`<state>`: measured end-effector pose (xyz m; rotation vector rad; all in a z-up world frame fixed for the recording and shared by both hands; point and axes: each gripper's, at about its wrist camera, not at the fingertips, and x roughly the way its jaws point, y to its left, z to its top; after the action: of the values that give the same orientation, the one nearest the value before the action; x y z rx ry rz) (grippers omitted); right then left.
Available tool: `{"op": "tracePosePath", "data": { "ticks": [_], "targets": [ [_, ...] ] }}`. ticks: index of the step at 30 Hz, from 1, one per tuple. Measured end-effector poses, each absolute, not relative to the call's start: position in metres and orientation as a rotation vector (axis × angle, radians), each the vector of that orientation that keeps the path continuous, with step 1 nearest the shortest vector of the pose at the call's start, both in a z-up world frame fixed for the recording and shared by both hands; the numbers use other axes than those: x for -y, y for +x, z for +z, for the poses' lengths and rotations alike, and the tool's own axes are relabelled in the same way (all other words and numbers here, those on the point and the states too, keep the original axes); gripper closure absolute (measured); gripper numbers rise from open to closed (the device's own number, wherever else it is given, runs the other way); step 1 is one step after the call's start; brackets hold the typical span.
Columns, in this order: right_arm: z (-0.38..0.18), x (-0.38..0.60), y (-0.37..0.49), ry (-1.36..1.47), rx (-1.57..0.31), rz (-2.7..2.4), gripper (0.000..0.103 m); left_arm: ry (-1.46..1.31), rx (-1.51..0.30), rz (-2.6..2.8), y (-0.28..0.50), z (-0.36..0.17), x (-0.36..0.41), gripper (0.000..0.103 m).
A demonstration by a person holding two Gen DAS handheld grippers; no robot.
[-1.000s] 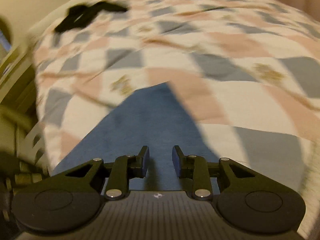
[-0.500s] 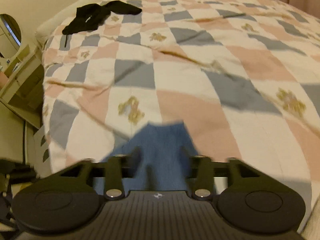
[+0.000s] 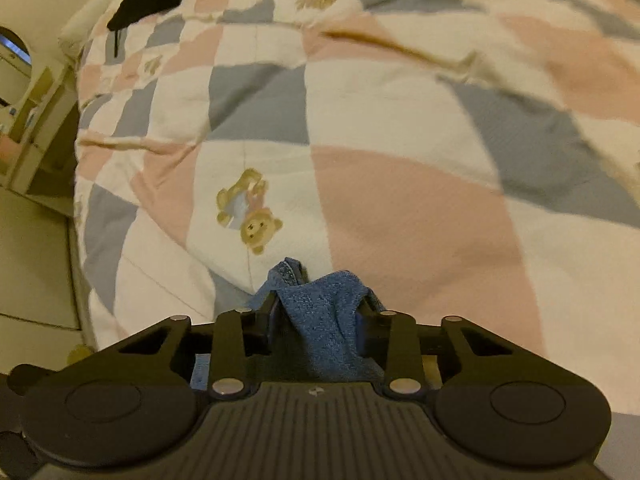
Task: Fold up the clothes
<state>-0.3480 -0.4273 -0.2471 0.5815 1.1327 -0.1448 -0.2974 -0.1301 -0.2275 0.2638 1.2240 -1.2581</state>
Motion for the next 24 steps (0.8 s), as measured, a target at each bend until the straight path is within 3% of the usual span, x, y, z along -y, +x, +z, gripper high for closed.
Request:
{"op": "tracePosePath", "data": {
  "ticks": [5, 11, 15, 19, 24],
  "targets": [
    [-0.272, 0.444, -0.379, 0.844, -1.057, -0.339, 0.074, 0.303, -1.13, -1.269, -0.307, -0.223, 0.13, 0.075],
    [-0.268, 0.435, -0.362, 0.769, -1.1, -0.371, 0.073, 0.38, -1.108, -1.273, -0.306, -0.223, 0.111, 0.077],
    [-0.247, 0.435, -0.367, 0.672, -1.081, -0.409, 0.057, 0.402, -1.116, -1.268, -0.299, -0.212, 0.106, 0.077],
    [-0.209, 0.429, -0.4, 0.575, -0.927, -0.558, 0.059, 0.434, -1.033, -1.261, -0.284, -0.184, 0.107, 0.087],
    [-0.206, 0.397, -0.426, 0.659, -0.905, -0.277, 0.078, 0.504, -0.999, -1.379, -0.287, -0.18, 0.13, 0.087]
  ]
}}
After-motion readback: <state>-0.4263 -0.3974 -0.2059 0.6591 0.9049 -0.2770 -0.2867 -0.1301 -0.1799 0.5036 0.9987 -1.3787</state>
